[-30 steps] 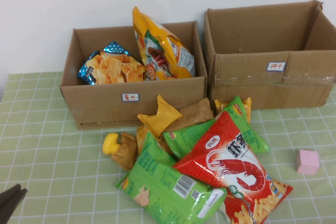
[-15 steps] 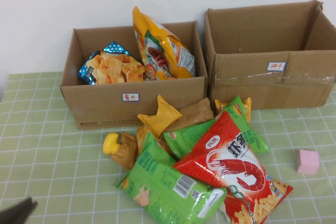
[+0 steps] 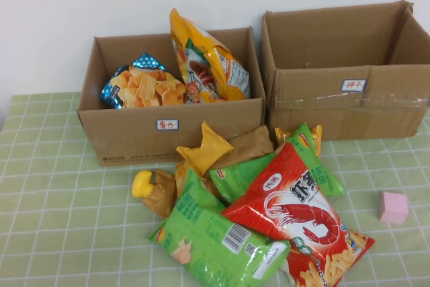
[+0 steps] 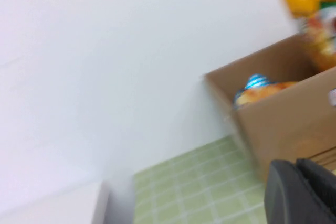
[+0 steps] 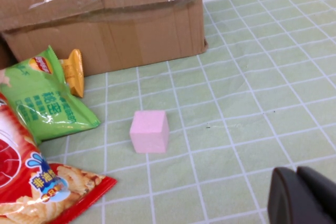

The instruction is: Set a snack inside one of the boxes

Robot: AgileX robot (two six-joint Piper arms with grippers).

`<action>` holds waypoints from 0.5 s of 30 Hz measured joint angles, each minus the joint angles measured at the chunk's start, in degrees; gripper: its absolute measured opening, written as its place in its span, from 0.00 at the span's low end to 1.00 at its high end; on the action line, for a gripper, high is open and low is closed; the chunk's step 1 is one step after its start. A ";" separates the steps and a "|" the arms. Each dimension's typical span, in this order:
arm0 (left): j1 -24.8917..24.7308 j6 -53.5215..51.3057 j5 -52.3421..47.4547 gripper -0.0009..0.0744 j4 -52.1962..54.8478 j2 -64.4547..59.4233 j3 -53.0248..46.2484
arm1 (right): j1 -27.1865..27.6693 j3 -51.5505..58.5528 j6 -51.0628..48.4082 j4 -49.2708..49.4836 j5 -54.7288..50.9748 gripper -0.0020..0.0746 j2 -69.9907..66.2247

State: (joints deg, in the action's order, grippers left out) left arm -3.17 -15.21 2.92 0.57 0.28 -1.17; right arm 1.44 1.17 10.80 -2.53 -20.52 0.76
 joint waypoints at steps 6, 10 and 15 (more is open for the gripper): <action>5.33 2.30 -6.45 0.01 -0.57 0.32 0.00 | 0.00 0.00 0.00 -0.11 0.00 0.02 0.00; 4.23 5.60 -11.97 0.01 -0.57 0.45 0.00 | 0.00 0.00 0.00 -0.11 0.00 0.02 0.00; 2.22 6.78 -18.09 0.01 -0.57 0.45 0.00 | 0.00 0.00 0.00 -0.11 0.00 0.02 0.00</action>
State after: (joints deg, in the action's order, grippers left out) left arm -0.96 -8.43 -15.17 0.00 0.74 -1.17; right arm 1.44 1.17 10.80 -2.65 -20.52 0.76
